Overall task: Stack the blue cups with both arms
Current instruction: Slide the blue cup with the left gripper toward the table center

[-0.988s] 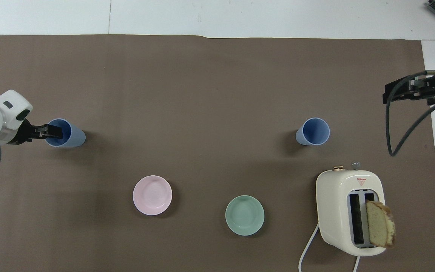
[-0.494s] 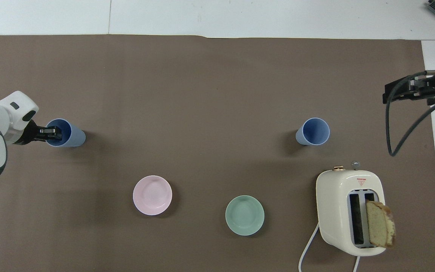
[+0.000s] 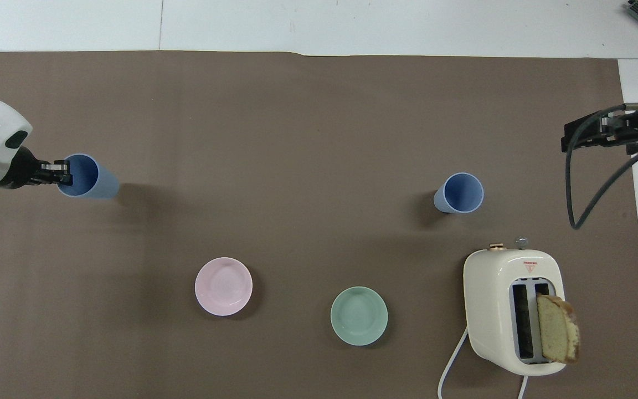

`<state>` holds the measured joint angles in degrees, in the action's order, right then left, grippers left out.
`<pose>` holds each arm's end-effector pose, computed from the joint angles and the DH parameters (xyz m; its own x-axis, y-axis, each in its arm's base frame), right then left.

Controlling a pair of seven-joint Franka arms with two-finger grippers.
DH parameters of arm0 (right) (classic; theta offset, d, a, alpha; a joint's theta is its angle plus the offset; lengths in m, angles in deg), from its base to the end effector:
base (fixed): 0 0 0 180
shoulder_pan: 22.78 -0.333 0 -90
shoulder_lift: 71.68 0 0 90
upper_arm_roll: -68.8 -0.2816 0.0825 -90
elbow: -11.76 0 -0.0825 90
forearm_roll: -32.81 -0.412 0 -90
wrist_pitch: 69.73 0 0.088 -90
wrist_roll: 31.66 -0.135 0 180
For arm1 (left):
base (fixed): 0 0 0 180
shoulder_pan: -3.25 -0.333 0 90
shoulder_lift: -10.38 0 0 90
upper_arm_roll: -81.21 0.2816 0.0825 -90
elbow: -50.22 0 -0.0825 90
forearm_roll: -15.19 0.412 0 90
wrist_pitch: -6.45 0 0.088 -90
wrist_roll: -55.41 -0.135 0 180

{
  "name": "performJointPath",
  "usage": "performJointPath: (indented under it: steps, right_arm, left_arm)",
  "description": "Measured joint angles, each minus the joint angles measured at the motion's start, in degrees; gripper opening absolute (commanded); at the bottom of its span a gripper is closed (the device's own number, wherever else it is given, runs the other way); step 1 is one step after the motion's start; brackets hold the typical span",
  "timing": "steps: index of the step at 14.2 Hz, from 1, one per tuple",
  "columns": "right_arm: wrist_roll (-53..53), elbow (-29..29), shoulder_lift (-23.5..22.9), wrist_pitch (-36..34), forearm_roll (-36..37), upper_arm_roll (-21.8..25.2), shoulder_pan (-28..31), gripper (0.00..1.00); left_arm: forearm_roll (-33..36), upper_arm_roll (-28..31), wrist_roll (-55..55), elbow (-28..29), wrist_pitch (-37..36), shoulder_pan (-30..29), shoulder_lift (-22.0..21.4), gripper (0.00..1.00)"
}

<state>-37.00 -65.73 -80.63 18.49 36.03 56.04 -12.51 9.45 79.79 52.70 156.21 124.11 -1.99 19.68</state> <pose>0.6227 0.0093 0.5762 0.9978 -0.0553 0.0367 -0.0560 -0.9983 0.0184 0.6275 0.0343 0.3653 0.9968 0.0664 0.0435 0.0622 -0.9938 0.0925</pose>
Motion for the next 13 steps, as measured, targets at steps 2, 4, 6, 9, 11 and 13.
performJointPath:
  steps: [2, 4, 6, 9, 11, 13]
  right_arm:
    - [0.00, 0.00, 0.00, 0.00, 0.00, 0.00, 0.00, 1.00]
    - [0.00, 0.00, 0.00, 0.00, 0.00, 0.00, 0.00, 1.00]
    - [0.00, 0.00, 0.00, 0.00, 0.00, 0.00, 0.00, 1.00]
    - [0.00, 0.00, 0.00, 0.00, 0.00, 0.00, 0.00, 1.00]
    - [0.00, 0.00, 0.00, 0.00, 0.00, 0.00, 0.00, 1.00]
    - [0.00, 0.00, 0.00, 0.00, 0.00, 0.00, 0.00, 1.00]
  left_arm:
    - [-0.05, -0.64, 6.24, -2.14, -1.28, 3.15, 0.00, 0.00]
    - [0.17, -0.92, 15.03, -2.68, -1.45, 9.16, 0.01, 0.00]
    - [0.56, -1.12, 22.75, -3.07, -1.39, 15.46, 0.04, 0.00]
    - [1.05, -1.25, 33.07, -4.06, -0.14, 24.43, 1.11, 0.00]
    - [2.33, -1.26, 37.02, -4.49, 0.85, 28.96, 2.69, 0.00]
    - [3.27, -1.23, 39.53, -4.58, 2.62, 32.10, 5.00, 0.00]
